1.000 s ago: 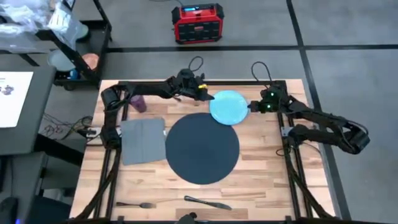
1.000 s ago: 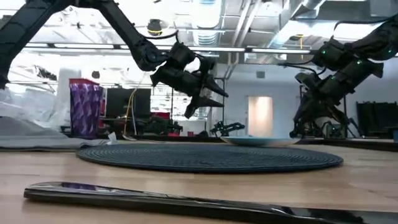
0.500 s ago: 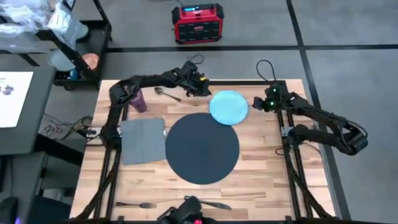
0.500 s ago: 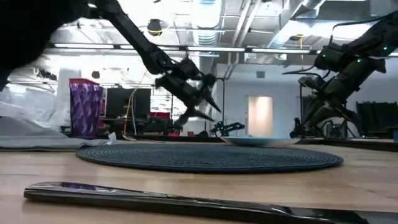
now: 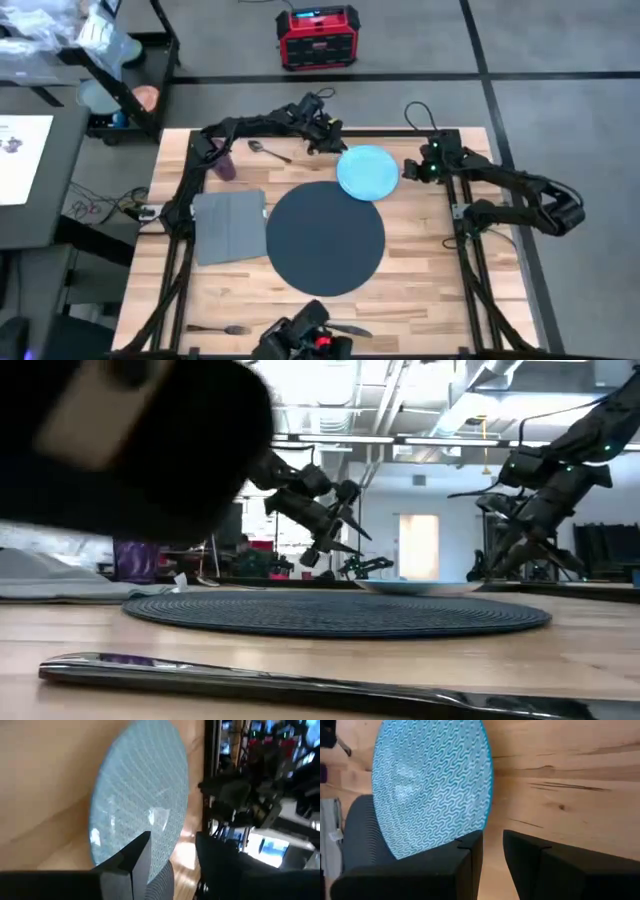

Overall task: Set table place
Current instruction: Put the blue patterned plate on the dark blue table mat

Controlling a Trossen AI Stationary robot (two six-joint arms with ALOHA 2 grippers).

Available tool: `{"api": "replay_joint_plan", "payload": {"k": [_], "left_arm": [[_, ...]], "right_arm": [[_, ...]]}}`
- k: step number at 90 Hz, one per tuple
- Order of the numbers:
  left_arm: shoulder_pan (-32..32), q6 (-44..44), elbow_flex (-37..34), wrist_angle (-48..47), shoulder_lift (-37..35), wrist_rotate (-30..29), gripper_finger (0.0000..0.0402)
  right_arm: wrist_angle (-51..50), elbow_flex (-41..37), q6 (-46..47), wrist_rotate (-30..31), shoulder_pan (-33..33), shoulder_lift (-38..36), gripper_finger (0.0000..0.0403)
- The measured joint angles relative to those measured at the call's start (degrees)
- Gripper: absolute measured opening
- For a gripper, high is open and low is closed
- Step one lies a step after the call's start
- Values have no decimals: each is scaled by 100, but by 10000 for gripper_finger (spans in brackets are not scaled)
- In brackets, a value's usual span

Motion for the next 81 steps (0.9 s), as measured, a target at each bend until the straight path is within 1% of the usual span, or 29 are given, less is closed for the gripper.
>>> {"api": "replay_joint_plan", "payload": {"k": [11, 21, 36, 62, 74, 81], "left_arm": [[132, -76, -4, -404, 9, 2, 138], [235, 69, -4, -728, 7, 38, 138], [258, 205, -5, -1154, 15, 345, 138], [211, 132, -11, -1415, 61, 854, 136], [165, 52, -11, -1464, 63, 887, 129], [160, 154, -11, -1400, 63, 877, 125]], "right_arm": [[-2, 0, -7, -97, -13, 75, 66], [63, 0, -13, -96, -34, 127, 66], [160, 0, -46, -105, -30, 127, 66], [163, 0, 49, -260, -30, 127, 66], [163, 0, 55, -326, -28, 127, 66], [165, 0, -22, -326, -30, 127, 66]]}}
